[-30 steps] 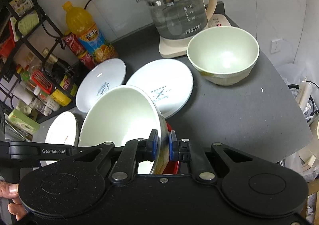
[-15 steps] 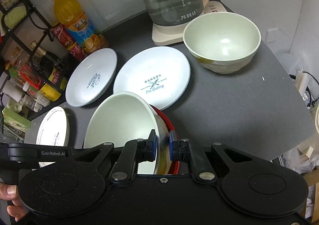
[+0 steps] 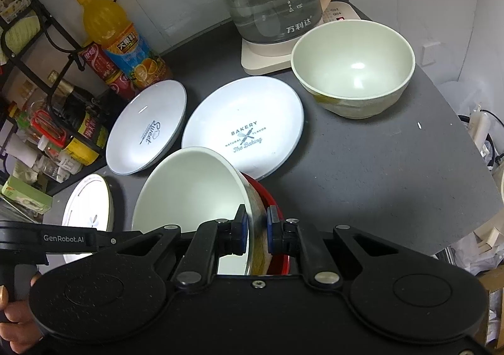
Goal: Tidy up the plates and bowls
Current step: 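Lift the large pale green bowl with both grippers and lower it into the red bowl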
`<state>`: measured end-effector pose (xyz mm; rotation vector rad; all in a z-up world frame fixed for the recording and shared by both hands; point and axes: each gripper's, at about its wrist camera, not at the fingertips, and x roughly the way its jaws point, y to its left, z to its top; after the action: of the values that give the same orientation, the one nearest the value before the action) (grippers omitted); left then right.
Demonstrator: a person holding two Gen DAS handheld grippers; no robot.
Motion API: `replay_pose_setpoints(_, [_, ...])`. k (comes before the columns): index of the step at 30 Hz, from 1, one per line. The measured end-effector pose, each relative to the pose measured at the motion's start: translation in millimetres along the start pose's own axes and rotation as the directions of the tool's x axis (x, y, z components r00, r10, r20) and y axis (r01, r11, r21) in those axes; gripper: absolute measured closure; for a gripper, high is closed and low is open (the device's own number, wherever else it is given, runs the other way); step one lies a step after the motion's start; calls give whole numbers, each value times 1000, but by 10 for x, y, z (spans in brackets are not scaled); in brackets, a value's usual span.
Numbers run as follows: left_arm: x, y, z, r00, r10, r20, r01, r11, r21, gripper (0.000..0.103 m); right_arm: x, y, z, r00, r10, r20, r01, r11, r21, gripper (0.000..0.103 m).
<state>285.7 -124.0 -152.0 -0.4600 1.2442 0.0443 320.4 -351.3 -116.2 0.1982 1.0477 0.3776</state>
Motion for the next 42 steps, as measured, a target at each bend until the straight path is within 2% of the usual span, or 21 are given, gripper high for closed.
replay_pose_setpoints(6, [-79,63,-3,1000,17,21,-16,1000,-25,87,11,29,-2,1000,2,-3,-2,1000,-18,92])
replay_pose_setpoints(10, [-100,88,-21,999,31,38,-30,999,-32,75,32,24,-5,1000,4,-10,-4,1000,-23,92])
replay_pose_setpoints(13, [-52,122,-46,999,36,27,-34,999,-41,74,51,36,-10,1000,0,-18,-1,1000,-28,92])
replay_pose_setpoints(23, [116,183,-101,1000,27,15,-26,998,-59,76,100,71,-21,999,-33,-36,31,998,-56,91])
replay_pose_setpoints(28, [153,193,-117,1000,18,23,-17,999,-51,79,84,118,-17,998,-67,-22,65,994,-87,92])
replay_pose_setpoints(34, [180,153,-110,1000,-1,20,2,999,-41,88,64,158,24,996,-92,-7,89,984,-152,92])
replay_pose_setpoints(42, [132,157,-84,999,2,34,0,999,-48,89,106,107,-35,994,-105,-25,100,985,-141,91])
